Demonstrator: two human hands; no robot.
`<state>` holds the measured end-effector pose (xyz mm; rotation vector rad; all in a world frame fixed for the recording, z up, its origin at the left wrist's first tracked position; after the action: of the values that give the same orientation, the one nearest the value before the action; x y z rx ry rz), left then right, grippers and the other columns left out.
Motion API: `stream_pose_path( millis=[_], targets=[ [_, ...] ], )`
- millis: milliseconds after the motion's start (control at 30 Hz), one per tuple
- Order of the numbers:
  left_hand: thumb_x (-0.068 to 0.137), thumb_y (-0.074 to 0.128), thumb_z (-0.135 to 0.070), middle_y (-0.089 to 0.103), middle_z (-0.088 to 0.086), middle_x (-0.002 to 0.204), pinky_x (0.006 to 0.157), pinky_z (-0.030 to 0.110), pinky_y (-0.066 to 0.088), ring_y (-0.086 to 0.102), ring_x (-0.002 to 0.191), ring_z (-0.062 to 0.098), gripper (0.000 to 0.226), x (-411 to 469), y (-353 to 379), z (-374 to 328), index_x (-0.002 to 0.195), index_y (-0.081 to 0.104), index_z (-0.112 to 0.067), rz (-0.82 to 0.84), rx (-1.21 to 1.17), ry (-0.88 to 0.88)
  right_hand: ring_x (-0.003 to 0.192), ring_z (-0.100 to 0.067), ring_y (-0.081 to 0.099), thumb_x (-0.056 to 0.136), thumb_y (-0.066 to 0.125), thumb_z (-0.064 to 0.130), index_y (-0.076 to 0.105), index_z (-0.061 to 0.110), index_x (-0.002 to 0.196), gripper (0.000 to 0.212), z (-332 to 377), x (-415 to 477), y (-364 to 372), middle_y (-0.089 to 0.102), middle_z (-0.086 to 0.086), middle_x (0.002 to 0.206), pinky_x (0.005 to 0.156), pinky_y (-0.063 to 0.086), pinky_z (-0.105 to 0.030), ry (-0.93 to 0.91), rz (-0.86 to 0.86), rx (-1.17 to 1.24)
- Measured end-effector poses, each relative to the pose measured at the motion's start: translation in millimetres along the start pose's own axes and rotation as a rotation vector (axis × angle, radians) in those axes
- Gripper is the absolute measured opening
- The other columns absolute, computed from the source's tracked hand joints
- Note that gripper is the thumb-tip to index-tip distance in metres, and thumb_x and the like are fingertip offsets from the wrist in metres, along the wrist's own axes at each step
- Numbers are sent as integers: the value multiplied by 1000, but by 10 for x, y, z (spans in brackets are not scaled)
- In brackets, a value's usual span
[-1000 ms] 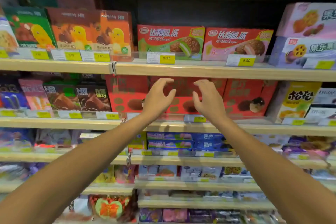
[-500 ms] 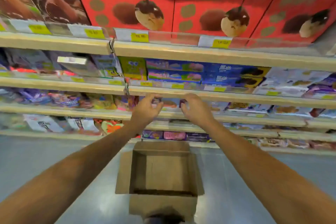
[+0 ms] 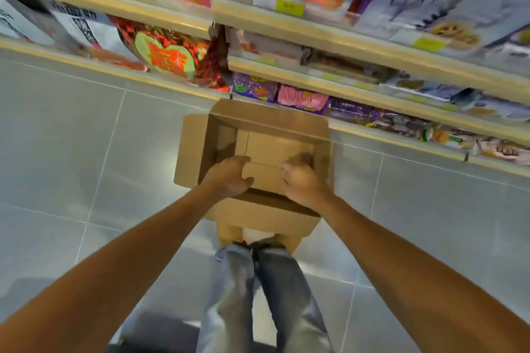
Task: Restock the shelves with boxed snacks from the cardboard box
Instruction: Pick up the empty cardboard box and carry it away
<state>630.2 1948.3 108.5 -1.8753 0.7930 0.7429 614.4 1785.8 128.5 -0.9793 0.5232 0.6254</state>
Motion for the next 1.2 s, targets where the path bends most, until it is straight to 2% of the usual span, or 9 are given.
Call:
stream_pose_path(
  millis=[200, 333, 400, 500, 600, 733, 900, 1033, 1200],
  targets=[
    [90, 52, -37, 43, 7, 143, 104, 39, 36, 44, 129, 28, 62, 1026, 1255, 787, 146, 29, -20, 168, 138, 7, 120, -25, 50, 94, 47, 40, 41, 16, 137, 49, -712, 732, 1441, 53, -6, 129, 96, 45, -39, 118, 235, 1],
    [90, 54, -41, 27, 5, 154, 114, 41, 22, 28, 140, 25, 72, 1447, 1909, 1154, 149, 20, -17, 275, 330, 79, 134, -27, 38, 92, 51, 42, 32, 13, 145, 63, -1074, 1083, 2204, 40, -9, 146, 106, 37, -39, 166, 320, -48],
    [89, 56, -41, 27, 5, 154, 115, 41, 19, 27, 140, 25, 71, 1572, 2191, 1339, 148, 23, -17, 326, 432, 111, 127, -29, 45, 91, 56, 37, 40, 9, 138, 57, -1184, 1190, 2598, 47, -12, 139, 100, 42, -38, 133, 361, -109],
    [90, 53, -36, 50, 5, 136, 106, 38, 33, 46, 125, 25, 49, 1759, 2448, 1516, 135, 41, -20, 275, 522, 151, 107, -30, 57, 91, 53, 29, 50, 11, 123, 36, -1310, 1355, 2989, 58, -10, 118, 83, 50, -36, 124, 292, -182],
    [97, 43, -33, 63, 4, 113, 82, 33, 46, 59, 106, 25, 32, 1865, 2488, 1496, 125, 54, -21, 159, 594, 217, 92, -27, 63, 92, 49, 13, 59, 13, 106, 16, -1358, 1493, 3067, 64, -6, 100, 74, 53, -35, 118, 180, -251],
    [98, 42, -32, 65, 3, 108, 81, 32, 51, 61, 101, 24, 30, 1818, 2412, 1386, 120, 60, -21, 87, 608, 267, 84, -23, 64, 93, 50, 9, 64, 14, 95, 15, -1356, 1483, 2999, 66, -4, 88, 71, 54, -33, 107, 118, -267],
    [98, 46, -30, 53, 0, 82, 62, 30, 38, 51, 75, 17, 23, 1411, 2125, 1119, 109, 62, -18, 104, 688, 248, 86, -23, 62, 94, 51, 15, 61, 12, 101, 13, -1155, 1104, 2640, 57, -3, 83, 68, 43, -30, 108, 111, -247],
    [97, 44, -35, 57, 1, 84, 65, 30, 42, 57, 82, 20, 26, 920, 1804, 718, 111, 61, -20, 152, 719, 261, 98, -27, 60, 94, 52, 24, 60, 12, 113, 23, -970, 624, 2164, 64, -8, 103, 71, 36, -30, 119, 109, -224],
    [93, 51, -36, 64, 6, 110, 72, 31, 37, 59, 106, 27, 25, 179, 1335, -37, 111, 59, -20, 147, 719, 275, 103, -28, 60, 90, 56, 29, 57, 16, 114, 28, -801, -215, 1398, 63, -8, 109, 72, 37, -30, 204, 72, -214]
  ],
)
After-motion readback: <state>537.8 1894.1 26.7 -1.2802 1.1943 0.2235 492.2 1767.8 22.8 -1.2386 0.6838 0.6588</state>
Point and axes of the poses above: each hand's wrist, its own x-axis towards the middle knuckle, its own y-axis out of the palm, z = x × y, the point moved 6 cm from there along x, towards the middle knuckle
